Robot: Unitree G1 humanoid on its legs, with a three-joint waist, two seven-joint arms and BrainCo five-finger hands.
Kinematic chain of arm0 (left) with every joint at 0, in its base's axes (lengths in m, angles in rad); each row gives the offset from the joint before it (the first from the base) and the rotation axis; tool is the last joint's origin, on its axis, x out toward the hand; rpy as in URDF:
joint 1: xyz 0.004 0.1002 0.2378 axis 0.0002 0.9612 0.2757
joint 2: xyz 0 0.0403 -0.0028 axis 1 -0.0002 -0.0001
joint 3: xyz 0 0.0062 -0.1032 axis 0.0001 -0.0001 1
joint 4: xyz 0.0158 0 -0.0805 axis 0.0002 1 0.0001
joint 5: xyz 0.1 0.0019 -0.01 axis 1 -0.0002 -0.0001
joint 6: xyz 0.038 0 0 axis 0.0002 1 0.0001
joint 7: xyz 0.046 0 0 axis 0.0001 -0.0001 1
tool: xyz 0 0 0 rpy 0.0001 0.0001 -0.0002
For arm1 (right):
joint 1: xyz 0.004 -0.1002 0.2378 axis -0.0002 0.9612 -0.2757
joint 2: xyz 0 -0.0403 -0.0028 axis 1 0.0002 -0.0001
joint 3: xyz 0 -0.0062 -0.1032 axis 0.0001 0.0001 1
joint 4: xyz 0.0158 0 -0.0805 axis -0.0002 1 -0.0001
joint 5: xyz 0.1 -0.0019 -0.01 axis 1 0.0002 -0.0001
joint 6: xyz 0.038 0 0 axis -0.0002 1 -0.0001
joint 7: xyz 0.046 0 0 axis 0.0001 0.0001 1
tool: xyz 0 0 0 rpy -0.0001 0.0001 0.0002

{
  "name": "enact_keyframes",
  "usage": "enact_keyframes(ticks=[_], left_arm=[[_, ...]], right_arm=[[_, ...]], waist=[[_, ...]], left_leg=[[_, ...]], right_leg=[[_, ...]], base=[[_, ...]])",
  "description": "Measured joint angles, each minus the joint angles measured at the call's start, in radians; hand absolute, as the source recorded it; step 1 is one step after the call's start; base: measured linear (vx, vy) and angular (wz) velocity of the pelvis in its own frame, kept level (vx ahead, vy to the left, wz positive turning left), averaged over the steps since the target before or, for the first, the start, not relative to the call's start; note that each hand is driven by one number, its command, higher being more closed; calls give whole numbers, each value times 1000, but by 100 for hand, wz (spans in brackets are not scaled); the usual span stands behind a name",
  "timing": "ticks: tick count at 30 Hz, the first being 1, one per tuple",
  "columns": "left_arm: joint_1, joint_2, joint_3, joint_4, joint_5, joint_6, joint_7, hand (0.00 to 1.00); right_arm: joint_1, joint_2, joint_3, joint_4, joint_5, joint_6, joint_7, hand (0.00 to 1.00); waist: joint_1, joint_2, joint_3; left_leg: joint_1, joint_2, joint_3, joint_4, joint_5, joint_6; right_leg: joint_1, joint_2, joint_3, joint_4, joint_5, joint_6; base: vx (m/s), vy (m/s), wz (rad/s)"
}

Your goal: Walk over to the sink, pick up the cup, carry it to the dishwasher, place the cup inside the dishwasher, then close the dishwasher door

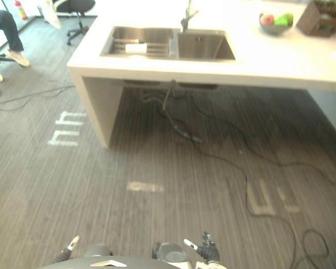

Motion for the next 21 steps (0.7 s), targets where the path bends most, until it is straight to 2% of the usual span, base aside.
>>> enact_keyframes(ticks=[1, 2, 3, 4, 5, 6, 7, 8, 9, 12, 13, 14, 15, 16, 17, 18, 19, 20, 21], left_arm=[[3, 0, -14, -18, 1, -11, 6, 0], [3, 6, -42, -45, 26, -37, 17, 0], [3, 6, -75, -72, 49, -55, 30, 0], [3, 5, -107, -103, 66, -71, 48, 0], [4, 2, -166, -144, 92, -103, 72, 0], [12, -2, -230, -182, 117, -133, 100, 0], [3, -3, -258, -203, 127, -148, 117, 0], [-32, -9, -328, -253, 159, -188, 151, 0], [-69, -12, -392, -312, 197, -218, 175, 0], [-92, -18, -486, -515, 264, -226, 204, 0], [-91, -15, -509, -633, 285, -225, 209, 0], [-95, -6, -517, -744, 302, -224, 210, 0], [-97, 3, -517, -792, 310, -224, 211, 0], [-108, 23, -517, -882, 319, -215, 211, 0], [-119, 49, -512, -959, 335, -208, 227, 0], [-122, 61, -513, -993, 338, -198, 235, 0], [-129, 66, -515, -1043, 355, -188, 256, 0], [-138, 66, -531, -1078, 385, -175, 290, 0], [-150, 67, -542, -1082, 403, -174, 303, 0]], right_arm=[[-11, 0, 0, 7, 0, -1, 1, 0], [-27, 5, -1, 3, 3, -7, 1, 0], [-30, 8, 0, -16, 3, -18, 1, 0], [-29, 7, 1, -42, 3, -22, 4, 0], [-26, 5, 2, -54, 3, -24, 3, 0], [-31, 10, 20, -48, 5, -21, -5, 0], [-32, 13, 42, -46, 6, -20, -9, 0], [-41, 13, 73, -49, 5, -22, -12, 0], [-45, 12, 87, -47, 4, -20, -26, 0], [-72, 18, 120, -40, 3, -18, -41, 0], [-69, 21, 118, -30, 3, -16, -53, 0], [-56, 21, 113, -30, 4, -13, -59, 0], [-52, 23, 110, -30, 4, -13, -59, 0], [-53, 23, 109, -30, 3, -13, -68, 0], [-53, 24, 109, -31, 3, -23, -70, 0], [-52, 25, 106, -31, 3, -29, -72, 0], [-50, 23, 102, -34, 3, -44, -84, 0], [-49, 22, 98, -44, 3, -63, -99, 0], [-48, 21, 98, -52, 3, -69, -100, 0]], waist=[[12, -4, 3], [29, -12, 5], [39, -19, 8], [39, -12, 11], [32, 8, 13], [37, 18, 11], [35, 3, 13], [28, -27, 16], [34, -26, 17], [26, -25, 20], [29, -26, 19], [25, -25, 10], [21, -26, 1], [22, -25, -7], [23, -29, -5], [22, -32, -6], [16, -32, -9], [4, -27, -12], [-3, -27, -12]], left_leg=[[-31, -4, 29, -40, -23, 1], [-81, -20, 92, -180, -43, 2], [-109, -38, 127, -330, -34, 4], [-123, -50, 133, -505, 17, 1], [-127, -60, 112, -749, 137, 0], [-95, -85, 126, -804, 276, 26], [-99, -108, 134, -807, 269, 46], [-110, -126, 145, -782, 238, 61], [-137, -145, 143, -757, 218, 89], [-110, -185, 144, -779, 198, 119], [-64, -212, 145, -809, 190, 132], [-17, -232, 150, -834, 181, 144], [1, -238, 155, -842, 171, 150], [47, -242, 172, -864, 151, 155], [112, -248, 172, -893, 134, 150], [149, -254, 172, -915, 130, 147], [218, -261, 171, -963, 123, 139], [277, -258, 167, -1002, 118, 129], [303, -256, 165, -1016, 117, 125]], right_leg=[[23, -5, 12, -6, -1, 0], [56, -27, 36, -17, -13, 18], [79, -52, 47, -24, -39, 51], [99, -66, 58, -33, -61, 74], [121, -70, 68, -33, -99, 85], [151, -85, 100, -37, -136, 81], [162, -99, 117, -39, -139, 78], [160, -94, 145, -41, -129, 66], [147, -96, 135, -40, -117, 54], [117, -131, 148, 38, -85, 66], [90, -145, 163, 145, -78, 94], [52, -162, 168, 285, -55, 164], [23, -170, 168, 362, -34, 217], [-45, -187, 171, 529, 48, 357], [-128, -214, 151, 716, 124, 360], [-165, -236, 117, 813, 128, 341], [-244, -282, 41, 959, 111, 241], [-318, -301, -8, 1018, 73, 170], [-351, -302, -24, 1014, 50, 153]], base=[[355, 34, -65], [443, 87, -77], [516, 142, -80], [433, 156, -60], [449, 226, -48], [481, 275, -30], [492, 270, -1], [566, 245, 24], [436, 175, 27], [378, 194, 17], [362, 180, 3], [361, 167, 4], [379, 143, -9], [466, 153, -29], [394, 123, -37], [443, 117, -34], [342, 61, -18], [406, 61, -9], [338, -9, 16]])
